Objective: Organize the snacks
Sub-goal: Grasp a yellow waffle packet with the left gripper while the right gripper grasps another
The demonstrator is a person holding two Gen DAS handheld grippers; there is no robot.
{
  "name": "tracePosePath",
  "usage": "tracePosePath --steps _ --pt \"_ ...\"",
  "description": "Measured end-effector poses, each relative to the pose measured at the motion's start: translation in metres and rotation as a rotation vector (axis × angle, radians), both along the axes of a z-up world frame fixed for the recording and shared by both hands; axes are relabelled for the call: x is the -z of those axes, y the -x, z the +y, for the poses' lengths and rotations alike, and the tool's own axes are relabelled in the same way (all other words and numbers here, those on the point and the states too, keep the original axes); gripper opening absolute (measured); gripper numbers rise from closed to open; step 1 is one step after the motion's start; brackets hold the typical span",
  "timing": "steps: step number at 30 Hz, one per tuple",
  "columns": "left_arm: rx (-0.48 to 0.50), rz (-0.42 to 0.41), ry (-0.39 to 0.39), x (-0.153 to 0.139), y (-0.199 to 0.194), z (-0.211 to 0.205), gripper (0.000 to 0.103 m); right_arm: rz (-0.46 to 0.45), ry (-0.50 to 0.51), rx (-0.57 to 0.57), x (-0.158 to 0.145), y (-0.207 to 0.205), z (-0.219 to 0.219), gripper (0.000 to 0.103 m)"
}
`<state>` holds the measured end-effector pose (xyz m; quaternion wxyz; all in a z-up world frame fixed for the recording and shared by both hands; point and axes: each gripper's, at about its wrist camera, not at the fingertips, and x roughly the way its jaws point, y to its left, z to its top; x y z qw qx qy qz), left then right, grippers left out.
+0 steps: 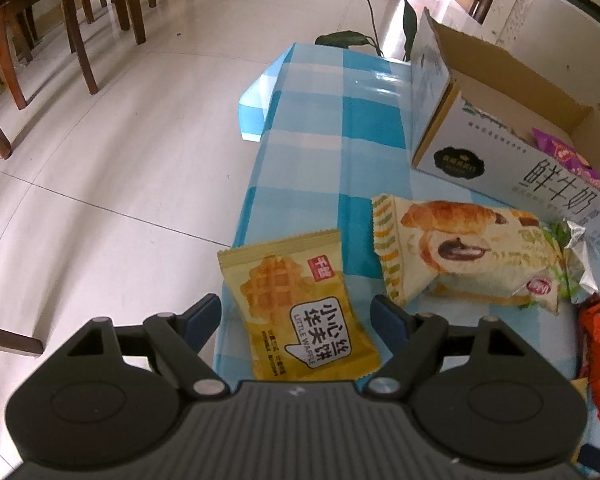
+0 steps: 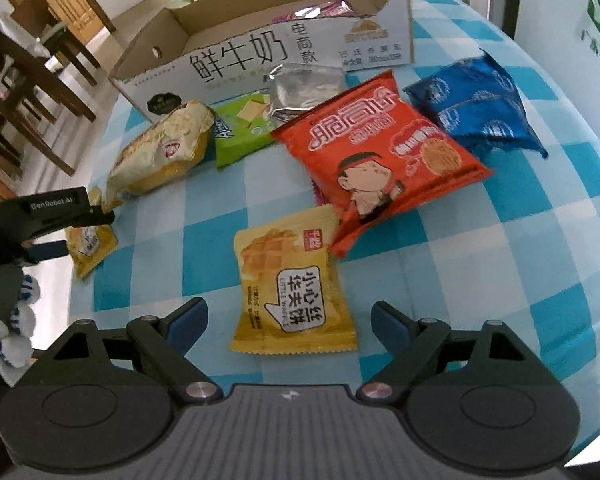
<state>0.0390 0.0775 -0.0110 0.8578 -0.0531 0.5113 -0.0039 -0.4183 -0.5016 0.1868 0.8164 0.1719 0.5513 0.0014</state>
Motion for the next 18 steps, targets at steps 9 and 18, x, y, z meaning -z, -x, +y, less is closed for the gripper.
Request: tracePosePath --steps 9,18 --pt "0.013 -0.031 -0.038 0.002 0.005 -0.010 0.079 -0.023 0.146 -0.078 0.002 0.000 0.021 0.093" --pt "0.046 -0.067 -0.022 -0.003 0.019 -0.017 0.057 -0.063 0.240 -0.136 0.001 0.005 0.030 0.070"
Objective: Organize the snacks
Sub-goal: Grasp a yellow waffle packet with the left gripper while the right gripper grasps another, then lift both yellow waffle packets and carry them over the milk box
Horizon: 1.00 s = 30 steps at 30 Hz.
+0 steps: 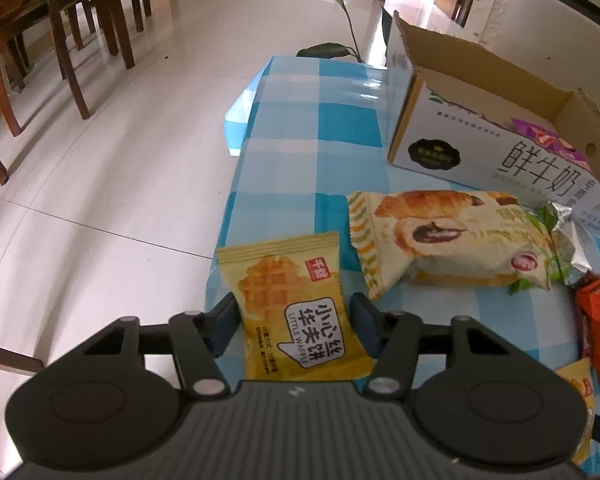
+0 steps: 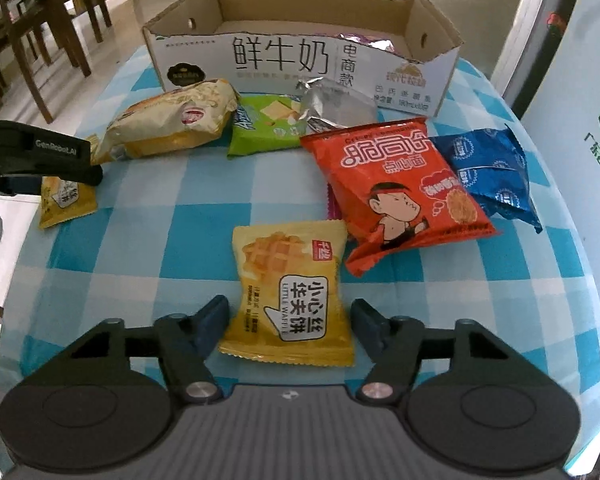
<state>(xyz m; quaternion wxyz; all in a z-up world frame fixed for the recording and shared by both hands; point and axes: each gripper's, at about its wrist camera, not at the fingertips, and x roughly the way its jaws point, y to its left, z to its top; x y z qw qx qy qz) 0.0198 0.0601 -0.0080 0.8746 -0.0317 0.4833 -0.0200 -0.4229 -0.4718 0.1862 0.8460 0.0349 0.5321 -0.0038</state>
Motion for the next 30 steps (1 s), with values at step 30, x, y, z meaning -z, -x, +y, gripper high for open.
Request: tracePosePath --steps 30 --pt "0.047 -0.020 0.095 -0.012 0.085 -0.019 0.054 -0.026 -0.233 -0.031 -0.009 0.000 -0.010 0.059"
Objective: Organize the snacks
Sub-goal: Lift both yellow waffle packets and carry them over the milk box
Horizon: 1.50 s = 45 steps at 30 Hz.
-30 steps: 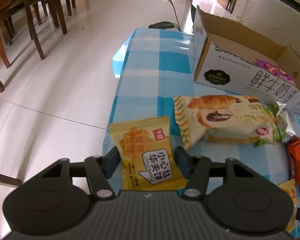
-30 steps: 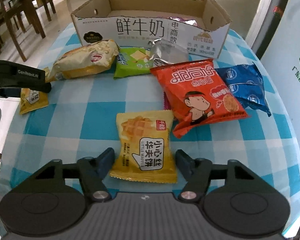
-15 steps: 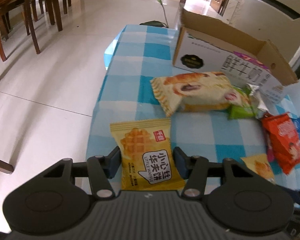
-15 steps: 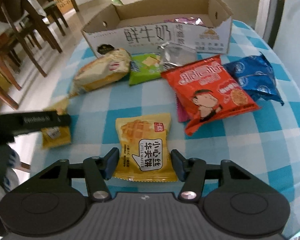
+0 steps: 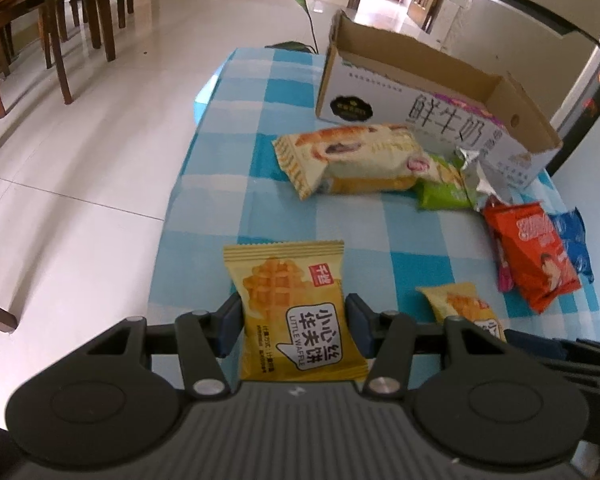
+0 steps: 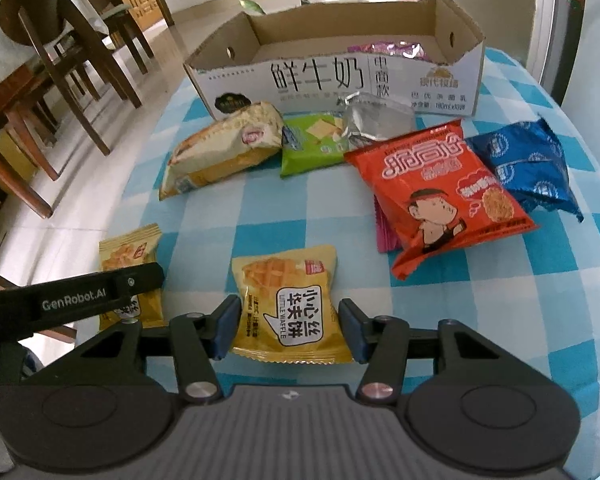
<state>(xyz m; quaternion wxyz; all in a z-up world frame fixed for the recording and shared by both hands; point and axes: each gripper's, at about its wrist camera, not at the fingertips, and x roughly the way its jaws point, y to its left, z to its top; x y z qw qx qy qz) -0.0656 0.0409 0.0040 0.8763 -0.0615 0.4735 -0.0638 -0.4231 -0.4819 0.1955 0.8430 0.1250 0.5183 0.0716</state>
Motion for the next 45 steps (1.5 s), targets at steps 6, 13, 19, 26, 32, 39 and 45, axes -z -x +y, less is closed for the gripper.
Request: tracePosePath --steps 6,13,19,26,32,39,45 --pt "0.013 0.000 -0.020 0.005 0.003 -0.006 0.053 0.007 0.027 -0.009 0.004 0.004 0.001 0.059" --pt "0.023 -0.006 -0.025 0.004 0.004 -0.010 0.053 0.000 0.053 -0.043 0.004 0.003 0.007 0.066" --pt "0.012 0.001 -0.034 0.007 0.003 -0.010 0.053 -0.033 0.143 -0.089 0.004 0.006 0.020 0.061" --pt "0.012 -0.024 -0.027 -0.002 0.004 -0.013 0.053 -0.082 0.104 -0.073 -0.006 0.004 0.016 0.052" --pt "0.011 -0.069 -0.028 -0.015 0.004 -0.016 0.053 -0.132 0.081 -0.039 -0.019 0.002 0.009 0.052" --pt "0.015 -0.116 -0.015 -0.035 -0.002 -0.022 0.053 -0.205 0.084 -0.007 -0.037 -0.002 0.003 0.052" --pt "0.041 -0.184 -0.001 -0.060 -0.012 -0.030 0.053 -0.282 0.078 0.039 -0.054 -0.009 -0.009 0.052"
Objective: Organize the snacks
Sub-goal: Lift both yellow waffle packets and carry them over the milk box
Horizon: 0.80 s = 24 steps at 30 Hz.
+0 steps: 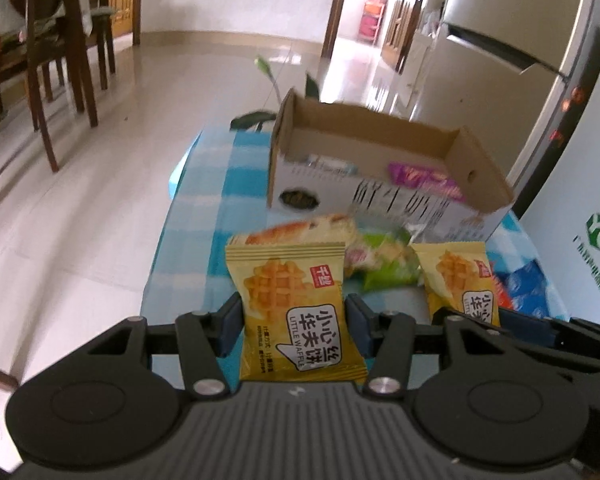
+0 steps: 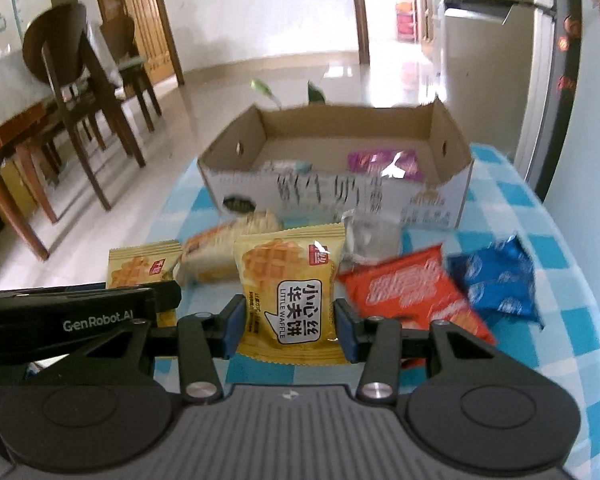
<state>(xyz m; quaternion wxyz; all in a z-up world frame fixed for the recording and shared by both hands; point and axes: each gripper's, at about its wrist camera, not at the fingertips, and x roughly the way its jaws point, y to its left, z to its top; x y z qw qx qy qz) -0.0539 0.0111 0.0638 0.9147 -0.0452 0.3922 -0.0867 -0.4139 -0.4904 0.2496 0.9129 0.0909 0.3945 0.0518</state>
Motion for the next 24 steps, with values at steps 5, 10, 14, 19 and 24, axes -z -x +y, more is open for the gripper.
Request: tracePosePath --steps 5,10,14,19,24 --pt "0.033 -0.027 -0.005 -0.011 -0.011 -0.008 0.053 -0.069 0.018 0.012 -0.015 -0.006 -0.006 0.052" --pt "0.054 -0.040 0.014 -0.020 -0.021 -0.014 0.053 -0.110 0.024 0.017 -0.026 -0.014 -0.013 0.052" --pt "0.061 -0.044 0.032 -0.026 -0.032 -0.017 0.053 -0.119 -0.001 0.029 -0.031 -0.026 -0.022 0.052" --pt "0.083 -0.069 0.025 -0.034 -0.052 -0.023 0.053 -0.150 -0.005 0.058 -0.037 -0.045 -0.034 0.052" --pt "0.094 -0.097 0.013 -0.044 -0.074 -0.030 0.053 -0.170 -0.031 0.092 -0.042 -0.058 -0.046 0.052"
